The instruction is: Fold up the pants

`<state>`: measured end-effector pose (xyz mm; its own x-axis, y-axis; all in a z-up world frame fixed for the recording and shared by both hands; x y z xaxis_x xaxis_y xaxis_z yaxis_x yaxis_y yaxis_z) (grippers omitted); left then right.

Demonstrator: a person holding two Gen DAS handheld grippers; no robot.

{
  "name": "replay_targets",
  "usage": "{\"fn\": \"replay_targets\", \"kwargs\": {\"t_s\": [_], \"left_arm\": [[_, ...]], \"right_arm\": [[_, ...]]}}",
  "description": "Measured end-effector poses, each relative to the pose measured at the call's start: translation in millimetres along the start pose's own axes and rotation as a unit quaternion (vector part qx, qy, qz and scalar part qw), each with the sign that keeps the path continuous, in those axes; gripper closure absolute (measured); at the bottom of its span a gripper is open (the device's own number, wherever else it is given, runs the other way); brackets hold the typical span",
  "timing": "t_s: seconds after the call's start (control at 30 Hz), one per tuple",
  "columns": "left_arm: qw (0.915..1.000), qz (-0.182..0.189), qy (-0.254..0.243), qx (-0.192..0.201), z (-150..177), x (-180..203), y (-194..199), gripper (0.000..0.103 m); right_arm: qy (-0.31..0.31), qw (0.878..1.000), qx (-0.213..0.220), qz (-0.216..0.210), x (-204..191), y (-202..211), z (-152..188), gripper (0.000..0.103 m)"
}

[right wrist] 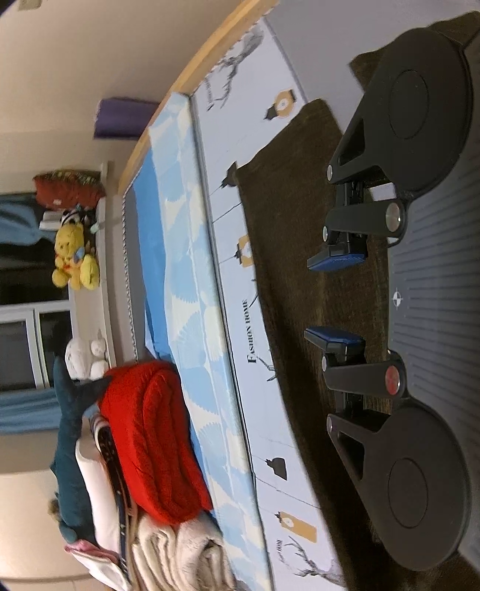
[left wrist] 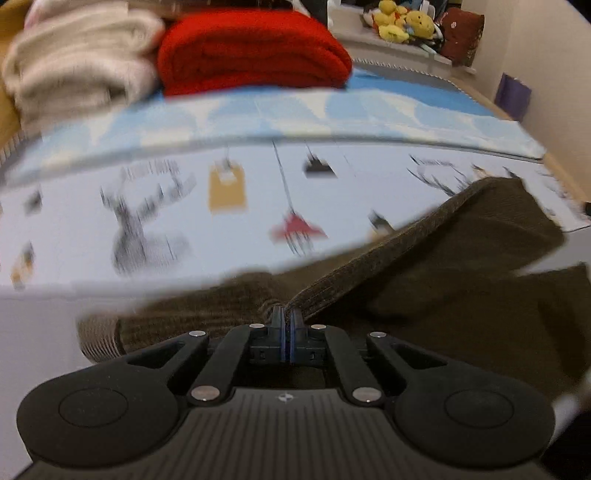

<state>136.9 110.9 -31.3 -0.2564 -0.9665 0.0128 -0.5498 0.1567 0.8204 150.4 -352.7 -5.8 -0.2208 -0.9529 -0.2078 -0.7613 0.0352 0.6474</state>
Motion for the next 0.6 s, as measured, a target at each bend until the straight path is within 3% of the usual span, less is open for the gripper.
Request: {"fn": "replay_targets", "kwargs": {"t_s": [0.1, 0.17, 0.23, 0.3, 0.33, 0.47, 0.6], "left_arm": [[0.998, 0.038, 0.017, -0.046, 29.1, 5.2, 2.1, 0.103], [0.9953, 0.042, 0.073, -0.047, 34.4, -10.7, 5.2, 0.101], [0.9826, 0.053, 0.173, -0.04, 38.9, -38.4, 7.7, 0.089], [0.9612, 0.058, 0.265, -0.052, 51.6, -62.7, 4.2, 0.067], [0.953, 0.056, 0.29, -0.066, 57.0, -70.0, -0.6, 0.065], [0.9267, 0.075, 0.345, -0.129, 75.5, -74.0, -26.3, 0.042], [0.9209, 0.067, 0.356, -0.144, 83.6, -77.4, -48.0, 0.038]], "right_arm": [[-0.015, 1.0, -0.003, 0.003, 7.6, 5.2, 4.2, 0.068], [-0.024, 1.0, -0.004, 0.003, 11.5, 7.5, 5.5, 0.068], [-0.029, 1.0, -0.004, 0.003, 14.9, 8.8, 5.9, 0.068], [-0.035, 0.999, -0.003, 0.004, 17.9, 9.1, 5.7, 0.068], [-0.038, 0.999, -0.003, 0.004, 19.4, 8.8, 6.0, 0.068], [-0.054, 0.999, -0.008, 0.004, 23.7, 2.8, 6.1, 0.068], [-0.087, 0.996, 0.002, -0.01, 31.5, -1.9, 3.0, 0.068]]}}
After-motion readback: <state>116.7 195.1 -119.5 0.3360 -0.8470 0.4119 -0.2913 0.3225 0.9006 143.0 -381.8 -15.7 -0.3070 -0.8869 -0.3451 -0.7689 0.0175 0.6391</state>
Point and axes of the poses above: each gripper's, at about its wrist camera, not at the fingertips, and y roughly against the way its jaws point, x to its right, z to its underside, the point moved 6 cm from there along -y, roughly the way its jaws point, and after that the axes turned 5 degrees about -y, right-handed, at the moved point
